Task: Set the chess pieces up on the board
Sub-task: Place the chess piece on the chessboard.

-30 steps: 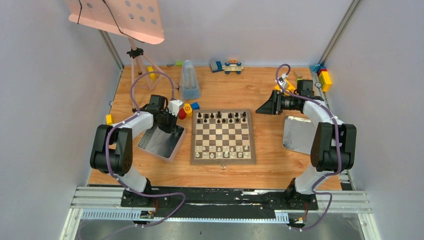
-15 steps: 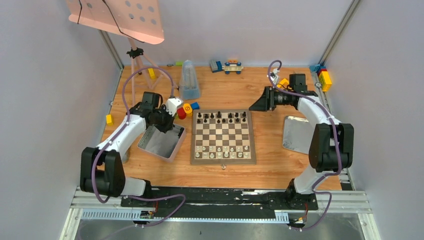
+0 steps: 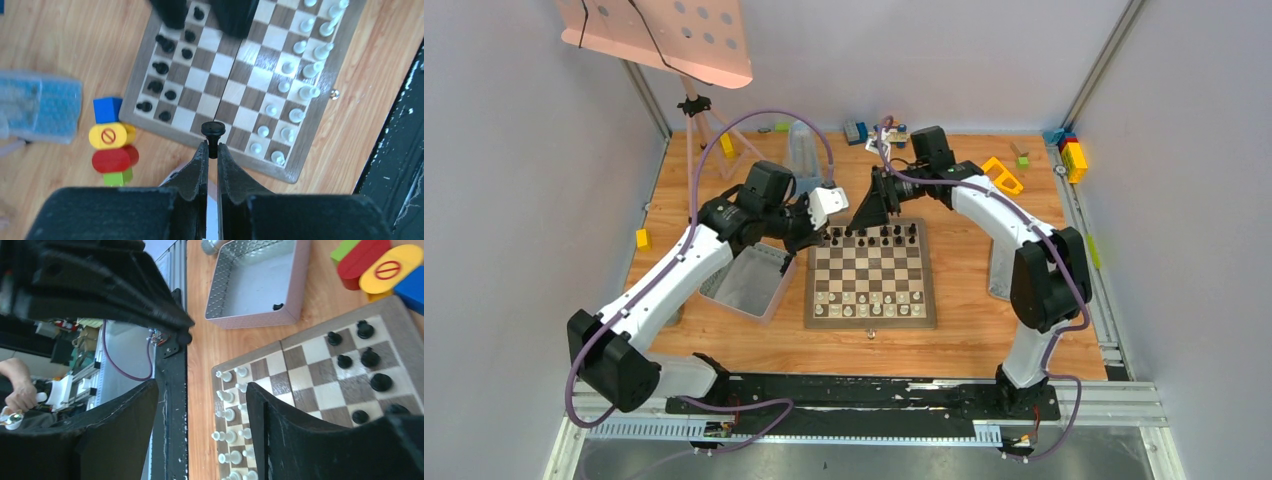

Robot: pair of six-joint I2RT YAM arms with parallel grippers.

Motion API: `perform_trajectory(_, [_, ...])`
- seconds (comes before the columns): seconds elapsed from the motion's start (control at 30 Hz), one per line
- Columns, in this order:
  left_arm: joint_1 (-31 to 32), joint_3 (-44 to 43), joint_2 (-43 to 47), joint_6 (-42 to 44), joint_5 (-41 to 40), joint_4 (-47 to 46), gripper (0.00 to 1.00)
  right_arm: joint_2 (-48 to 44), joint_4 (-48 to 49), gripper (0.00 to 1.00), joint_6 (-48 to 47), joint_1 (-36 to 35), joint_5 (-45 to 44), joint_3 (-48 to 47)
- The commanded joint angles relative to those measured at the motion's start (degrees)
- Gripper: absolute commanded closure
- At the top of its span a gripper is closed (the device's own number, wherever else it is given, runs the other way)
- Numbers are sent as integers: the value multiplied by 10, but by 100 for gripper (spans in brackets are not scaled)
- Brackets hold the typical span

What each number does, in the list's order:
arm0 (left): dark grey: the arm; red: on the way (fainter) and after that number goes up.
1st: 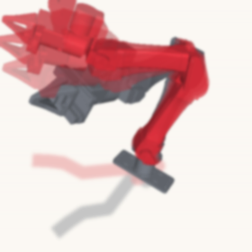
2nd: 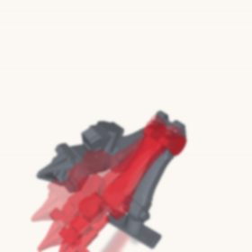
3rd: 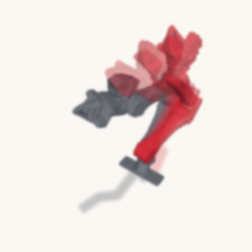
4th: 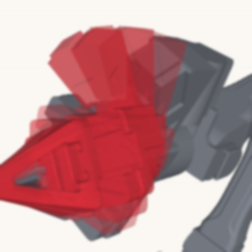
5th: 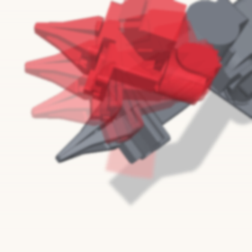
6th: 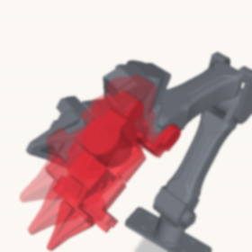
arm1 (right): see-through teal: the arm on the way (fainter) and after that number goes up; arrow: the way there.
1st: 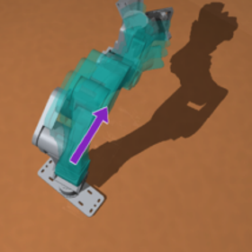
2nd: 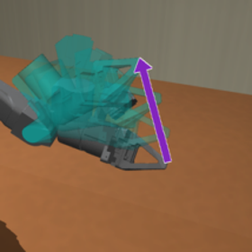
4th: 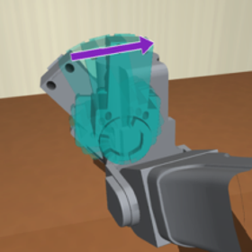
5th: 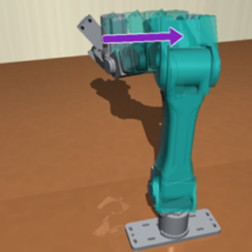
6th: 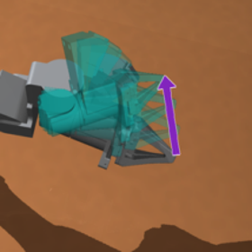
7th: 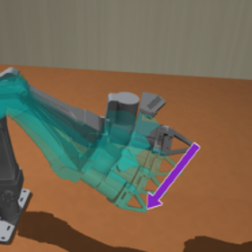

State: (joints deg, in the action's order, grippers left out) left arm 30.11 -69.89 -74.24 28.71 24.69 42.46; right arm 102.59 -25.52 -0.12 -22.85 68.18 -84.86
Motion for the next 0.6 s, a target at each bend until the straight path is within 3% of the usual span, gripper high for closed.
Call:
perform_trajectory(0.0, [41, -47, -23, -16, 7, 4, 100, 27, 21, 34, 30, -28, 26, -43])
perform_trajectory(0.57, [53, -37, -28, -33, -9, -14, 100, 57, 23, 49, 36, -76, 41, -40])
